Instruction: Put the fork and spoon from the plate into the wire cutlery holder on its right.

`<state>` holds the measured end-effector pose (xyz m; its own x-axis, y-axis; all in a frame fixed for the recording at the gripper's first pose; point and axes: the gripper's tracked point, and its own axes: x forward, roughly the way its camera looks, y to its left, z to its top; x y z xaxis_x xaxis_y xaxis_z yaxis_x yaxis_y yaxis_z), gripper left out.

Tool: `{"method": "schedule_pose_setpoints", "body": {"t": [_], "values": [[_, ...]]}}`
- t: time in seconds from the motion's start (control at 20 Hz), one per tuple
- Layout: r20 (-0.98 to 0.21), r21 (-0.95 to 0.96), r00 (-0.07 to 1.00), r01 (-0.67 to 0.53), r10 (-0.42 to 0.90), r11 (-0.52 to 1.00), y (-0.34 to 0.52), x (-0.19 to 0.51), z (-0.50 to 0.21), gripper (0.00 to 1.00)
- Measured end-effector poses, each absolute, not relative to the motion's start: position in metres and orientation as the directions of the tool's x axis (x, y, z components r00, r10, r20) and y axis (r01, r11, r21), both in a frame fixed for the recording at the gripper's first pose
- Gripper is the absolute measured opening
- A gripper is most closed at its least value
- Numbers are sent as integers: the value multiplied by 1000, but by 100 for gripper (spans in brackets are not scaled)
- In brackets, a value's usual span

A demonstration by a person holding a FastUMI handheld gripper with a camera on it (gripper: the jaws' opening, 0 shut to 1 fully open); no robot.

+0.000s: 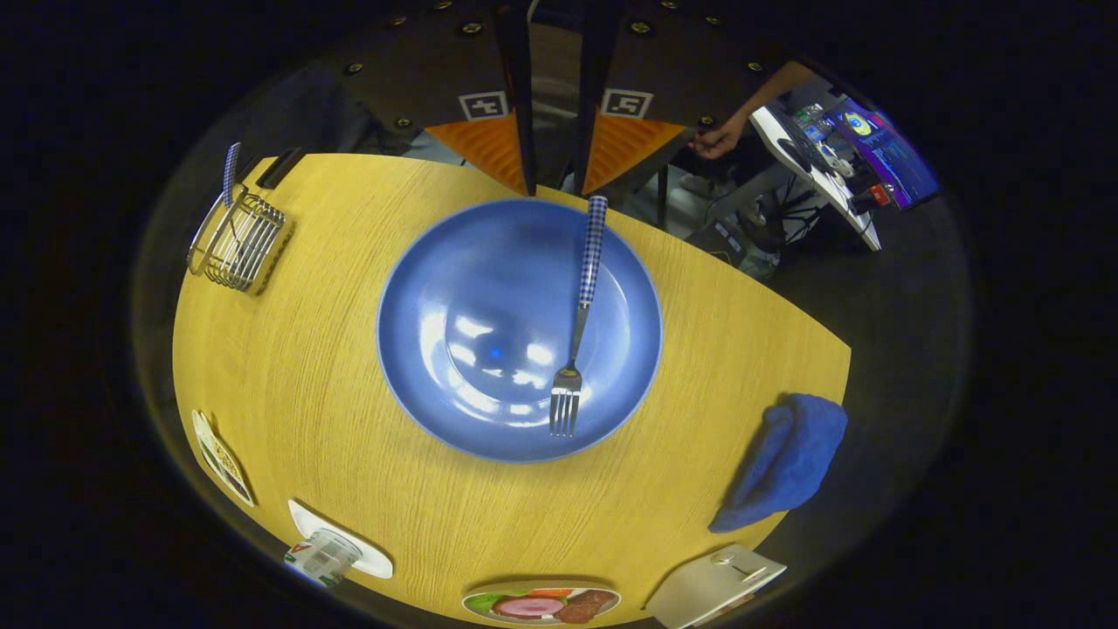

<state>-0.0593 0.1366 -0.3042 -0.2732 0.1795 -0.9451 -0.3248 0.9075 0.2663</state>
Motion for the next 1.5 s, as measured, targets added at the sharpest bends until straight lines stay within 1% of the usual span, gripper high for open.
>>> {"method": "schedule_pose_setpoints", "body": {"t": [0.45, 1.0, 1.25, 1.4, 1.45, 1.5], "values": [[-943, 263, -278, -282, 184, 923, 168, -52, -333, 24], [-955, 204, -275, -330, 113, 921, 173, -57, -368, 24], [-955, 179, -290, -377, 68, 909, 161, -60, -376, 24], [-959, 169, -278, -417, 51, 893, 158, -62, -377, 24], [-965, 147, -259, -414, 39, 898, 154, -51, -375, 24], [-963, 143, -267, -431, 26, 891, 149, -55, -376, 8]]}}
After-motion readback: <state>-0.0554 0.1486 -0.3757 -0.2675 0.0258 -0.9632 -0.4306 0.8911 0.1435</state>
